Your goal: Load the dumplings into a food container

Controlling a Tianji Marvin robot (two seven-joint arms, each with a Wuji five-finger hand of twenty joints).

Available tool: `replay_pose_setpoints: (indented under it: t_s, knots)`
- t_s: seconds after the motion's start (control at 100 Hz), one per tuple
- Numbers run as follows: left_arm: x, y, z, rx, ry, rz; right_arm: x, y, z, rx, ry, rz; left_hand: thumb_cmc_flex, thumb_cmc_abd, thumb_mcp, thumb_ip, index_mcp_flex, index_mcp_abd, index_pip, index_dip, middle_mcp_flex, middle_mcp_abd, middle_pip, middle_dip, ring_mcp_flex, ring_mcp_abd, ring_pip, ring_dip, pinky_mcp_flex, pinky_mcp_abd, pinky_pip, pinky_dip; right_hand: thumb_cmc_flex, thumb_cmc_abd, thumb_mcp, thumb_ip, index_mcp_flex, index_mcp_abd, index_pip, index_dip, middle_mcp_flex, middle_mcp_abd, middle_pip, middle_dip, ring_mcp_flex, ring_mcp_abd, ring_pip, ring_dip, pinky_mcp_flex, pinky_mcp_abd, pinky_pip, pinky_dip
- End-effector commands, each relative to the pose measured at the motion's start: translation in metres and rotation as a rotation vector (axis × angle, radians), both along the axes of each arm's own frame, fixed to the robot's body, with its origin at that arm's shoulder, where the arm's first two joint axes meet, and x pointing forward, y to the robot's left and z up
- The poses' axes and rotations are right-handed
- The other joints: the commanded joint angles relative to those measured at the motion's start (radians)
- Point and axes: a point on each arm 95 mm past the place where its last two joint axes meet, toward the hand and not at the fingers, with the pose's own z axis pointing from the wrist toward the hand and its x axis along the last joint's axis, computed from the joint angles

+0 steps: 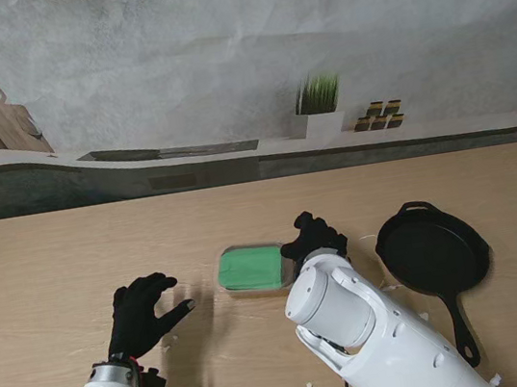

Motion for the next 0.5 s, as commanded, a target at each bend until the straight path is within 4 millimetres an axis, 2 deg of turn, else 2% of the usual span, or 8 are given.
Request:
replay_pose_setpoints:
  t_s: [0.0, 0.05, 0.12, 0.18, 0.22, 0.31, 0.36, 0.49]
  knots:
    - [0.006, 0.001, 0.003, 0.013, 0.011, -0.004, -0.003, -0.003, 0.004, 0.026, -0.012, 0.030, 0.022, 0.027, 0.014, 0.042, -0.003, -0.008, -0.003, -0.006, 0.011, 0.002, -0.002, -0.006, -0.007, 0.004, -0.012, -0.011, -0.012, -0.024, 0.019, 0.023, -0.004, 0.019, -0.008, 0.046, -0.027, -0.036, 0.029, 0.019, -0.008, -0.018, 0.003, 0.008, -0.020, -0.033, 0.007, -0.006, -0.012, -0.031, -0.031, 0.039]
    - [0.012, 0.000, 0.005, 0.025, 0.012, -0.005, -0.004, -0.007, 0.006, 0.039, -0.025, 0.054, 0.030, 0.030, 0.023, 0.042, -0.002, -0.013, -0.004, -0.008, 0.024, 0.004, -0.001, -0.006, 0.007, 0.009, -0.005, -0.009, -0.012, -0.023, 0.022, 0.026, 0.004, 0.016, 0.002, 0.047, -0.025, -0.059, 0.083, 0.036, -0.010, -0.011, 0.064, 0.035, -0.023, -0.027, 0.052, 0.016, 0.006, -0.018, -0.038, 0.061]
    - [0.021, 0.000, 0.008, 0.053, 0.020, -0.014, -0.006, -0.013, 0.006, 0.047, -0.045, 0.114, 0.063, 0.029, 0.053, 0.045, -0.026, -0.056, -0.015, -0.013, 0.034, 0.000, 0.002, -0.004, 0.018, 0.009, 0.003, -0.007, -0.011, -0.024, 0.029, 0.035, 0.009, 0.001, 0.024, 0.048, 0.028, -0.173, 0.175, 0.063, -0.015, -0.003, 0.202, 0.088, -0.029, -0.020, 0.125, 0.050, 0.034, 0.002, -0.025, 0.074]
    - [0.031, -0.001, 0.010, 0.092, 0.024, -0.025, -0.007, -0.019, 0.005, 0.041, -0.056, 0.164, 0.042, 0.018, 0.101, 0.034, -0.071, -0.125, -0.026, -0.028, 0.059, 0.015, 0.001, -0.005, 0.042, 0.018, 0.020, -0.005, 0.003, -0.010, 0.042, 0.058, -0.017, -0.018, 0.025, 0.045, 0.062, -0.223, 0.171, 0.057, -0.018, 0.012, 0.220, 0.091, -0.028, -0.010, 0.142, 0.057, 0.036, 0.007, -0.019, 0.071]
    - [0.037, -0.002, 0.011, 0.107, 0.039, -0.030, -0.008, -0.022, 0.005, 0.034, -0.068, 0.187, 0.047, 0.016, 0.113, 0.035, -0.102, -0.173, -0.037, -0.036, 0.077, 0.030, -0.004, -0.010, 0.055, 0.026, 0.024, -0.006, 0.012, -0.006, 0.041, 0.058, -0.041, -0.038, 0.038, 0.043, 0.079, -0.240, 0.159, 0.054, -0.021, 0.032, 0.265, 0.105, 0.009, 0.022, 0.161, 0.065, 0.053, 0.035, -0.004, 0.061]
    - [0.051, -0.009, 0.013, 0.110, 0.078, -0.041, -0.010, -0.027, 0.004, 0.035, -0.095, 0.239, 0.059, 0.021, 0.155, 0.033, -0.116, -0.171, -0.029, -0.051, 0.114, 0.025, -0.025, -0.033, 0.078, 0.022, 0.021, -0.025, 0.024, -0.009, 0.038, 0.055, -0.049, -0.057, 0.051, 0.041, 0.101, -0.269, 0.142, 0.052, -0.026, 0.040, 0.346, 0.131, 0.041, 0.047, 0.159, 0.065, 0.071, 0.052, 0.018, 0.038]
    - [0.058, -0.014, 0.013, 0.103, 0.099, -0.048, -0.011, -0.029, 0.003, 0.014, -0.099, 0.269, 0.056, 0.020, 0.173, 0.030, -0.127, -0.189, -0.021, -0.056, 0.115, 0.040, -0.038, -0.051, 0.090, 0.033, 0.009, -0.045, 0.028, -0.011, 0.037, 0.054, -0.066, -0.069, 0.056, 0.039, 0.114, -0.289, 0.133, 0.052, -0.027, 0.052, 0.389, 0.144, 0.072, 0.074, 0.152, 0.062, 0.091, 0.071, 0.033, 0.022]
    - [0.074, -0.028, 0.011, 0.116, 0.137, -0.083, -0.009, -0.032, -0.004, -0.055, -0.093, 0.312, 0.039, 0.016, 0.168, 0.027, -0.144, -0.223, -0.022, -0.061, 0.122, 0.077, -0.051, -0.070, 0.112, 0.050, 0.009, -0.057, 0.044, -0.002, 0.041, 0.053, -0.083, -0.069, 0.062, 0.038, 0.132, -0.321, 0.116, 0.050, -0.004, 0.076, 0.420, 0.152, 0.115, 0.112, 0.155, 0.064, 0.124, 0.103, 0.065, 0.006]
